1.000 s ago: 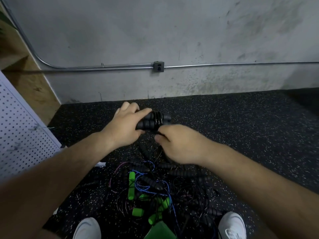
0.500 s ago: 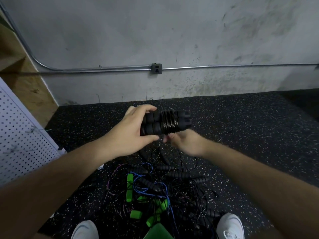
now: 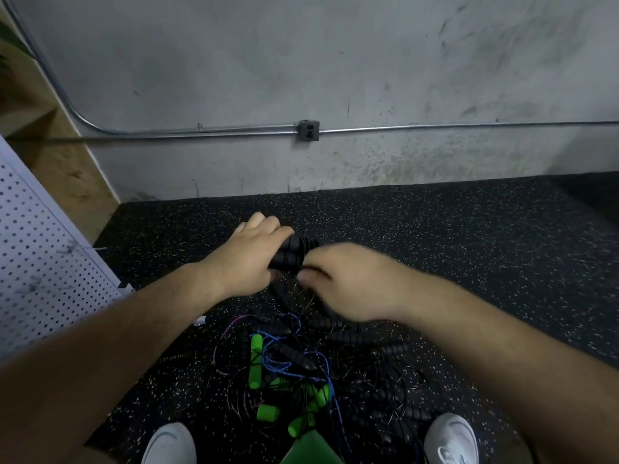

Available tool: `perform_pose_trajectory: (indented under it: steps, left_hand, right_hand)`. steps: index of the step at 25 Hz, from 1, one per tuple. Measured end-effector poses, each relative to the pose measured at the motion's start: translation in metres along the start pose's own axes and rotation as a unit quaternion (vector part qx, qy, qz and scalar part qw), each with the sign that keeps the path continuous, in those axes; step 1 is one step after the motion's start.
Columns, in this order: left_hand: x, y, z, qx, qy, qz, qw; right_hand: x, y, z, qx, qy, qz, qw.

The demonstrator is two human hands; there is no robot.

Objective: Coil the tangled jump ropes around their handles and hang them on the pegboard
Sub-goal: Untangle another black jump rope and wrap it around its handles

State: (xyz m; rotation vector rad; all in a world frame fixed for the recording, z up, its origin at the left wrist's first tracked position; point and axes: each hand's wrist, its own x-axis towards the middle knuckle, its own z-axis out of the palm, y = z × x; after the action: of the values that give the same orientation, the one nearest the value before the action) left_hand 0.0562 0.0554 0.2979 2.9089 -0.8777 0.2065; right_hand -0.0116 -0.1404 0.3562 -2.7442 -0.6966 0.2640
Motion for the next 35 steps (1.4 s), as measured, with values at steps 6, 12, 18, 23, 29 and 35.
perform_pose_trajectory:
  steps: [6,12,18,23,29,35]
  left_hand:
    - [-0.014,0.033,-0.016,-0.178,-0.074,0.082,0.978]
    - [-0.022,0.042,-0.031,-0.294,-0.032,-0.002,0.955]
    - [-0.006,0.009,-0.005,-0.104,0.016,-0.035,0.994]
    - [-0.004,-0.015,0.007,-0.05,-0.018,-0.06,0.997]
    - [-0.017,0.014,0.004,-0.13,-0.128,0.052,0.982]
    - [-0.029,0.044,-0.017,-0.315,-0.071,0.005,0.946]
  right_hand:
    - [0.023,0.078,-0.016,-0.016,0.112,0.014,0.993]
    - [0.016,0.067,0.038,0.326,-0.078,0.101,0.937]
    - [0.017,0.012,0.072,0.279,-0.055,0.094,0.954]
    - [-0.004,-0.01,0.031,0.166,-0.109,0.086,0.976]
    - [0.008,0.038,-0.012,-0.089,0.103,-0.029,0.99]
    - [0.015,0.076,0.013,0.394,-0.026,0.071,0.916]
